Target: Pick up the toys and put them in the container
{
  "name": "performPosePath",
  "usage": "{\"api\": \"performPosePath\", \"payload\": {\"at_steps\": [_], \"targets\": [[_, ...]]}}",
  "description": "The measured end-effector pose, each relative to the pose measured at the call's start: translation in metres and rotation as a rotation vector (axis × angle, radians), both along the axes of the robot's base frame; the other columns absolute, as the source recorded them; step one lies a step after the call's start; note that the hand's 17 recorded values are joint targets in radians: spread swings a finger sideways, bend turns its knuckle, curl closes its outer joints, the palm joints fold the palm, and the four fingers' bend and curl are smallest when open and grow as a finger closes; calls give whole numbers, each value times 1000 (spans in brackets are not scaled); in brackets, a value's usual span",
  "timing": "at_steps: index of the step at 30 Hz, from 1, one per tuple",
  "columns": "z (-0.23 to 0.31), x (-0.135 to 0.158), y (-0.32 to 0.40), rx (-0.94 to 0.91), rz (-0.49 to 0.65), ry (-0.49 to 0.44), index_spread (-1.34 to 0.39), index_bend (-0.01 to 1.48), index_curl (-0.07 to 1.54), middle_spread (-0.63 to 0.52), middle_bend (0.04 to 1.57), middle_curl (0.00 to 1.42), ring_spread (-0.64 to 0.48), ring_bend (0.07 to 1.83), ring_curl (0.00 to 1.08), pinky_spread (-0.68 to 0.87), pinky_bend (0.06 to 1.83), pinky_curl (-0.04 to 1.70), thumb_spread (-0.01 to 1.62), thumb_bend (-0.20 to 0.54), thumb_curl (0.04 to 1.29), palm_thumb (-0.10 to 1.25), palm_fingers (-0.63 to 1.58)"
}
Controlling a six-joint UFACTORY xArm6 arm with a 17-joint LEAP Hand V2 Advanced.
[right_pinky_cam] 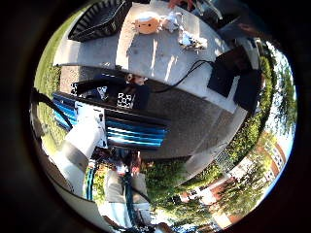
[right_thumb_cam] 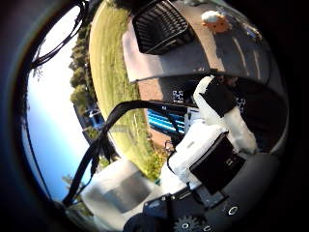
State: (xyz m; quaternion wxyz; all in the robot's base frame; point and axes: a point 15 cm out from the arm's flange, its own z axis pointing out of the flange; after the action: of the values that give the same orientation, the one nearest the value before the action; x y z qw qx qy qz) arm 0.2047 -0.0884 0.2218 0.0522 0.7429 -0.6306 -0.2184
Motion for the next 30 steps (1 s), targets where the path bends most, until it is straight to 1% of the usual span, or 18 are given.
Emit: {"api": "performPosePath", "payload": {"at_steps": [2,4,6,10,13,16,20,23,26,30], "targets": [[-1,4,-3,-4,7,-13,-191,191,358,56,162,301,257,222,335,386,268,259,1310,-16,375,738,249],[0,15,-9,-15,24,-49,-191,190,357,56,161,299,254,231,337,388,271,258,1312,-15,377,741,261],[6,31,-25,-45,38,-95,-191,187,356,49,162,299,255,242,339,387,275,258,1311,-15,377,745,274],[17,56,-64,-99,25,-144,-191,185,354,46,159,298,251,255,342,387,286,260,1306,-16,379,751,276],[20,85,-96,-126,8,-182,-198,168,345,38,165,301,247,259,345,385,304,266,1290,-20,382,751,247],[19,119,-125,-142,-6,-206,-191,154,330,34,169,305,243,258,345,382,323,271,1258,-30,384,723,206],[7,175,-171,-162,-21,-236,-191,145,314,32,171,309,241,265,347,382,335,274,1229,-31,387,703,163],[-15,216,-200,-167,-22,-237,-193,151,299,31,176,315,237,267,346,376,329,274,1201,-29,388,692,122],[-65,237,-220,-172,-1,-187,-196,156,288,33,182,321,233,263,342,379,315,268,1186,-26,387,693,101],[-122,263,-253,-243,49,-145,-200,159,280,34,179,326,233,263,340,376,303,267,1168,-26,384,698,89]]}}
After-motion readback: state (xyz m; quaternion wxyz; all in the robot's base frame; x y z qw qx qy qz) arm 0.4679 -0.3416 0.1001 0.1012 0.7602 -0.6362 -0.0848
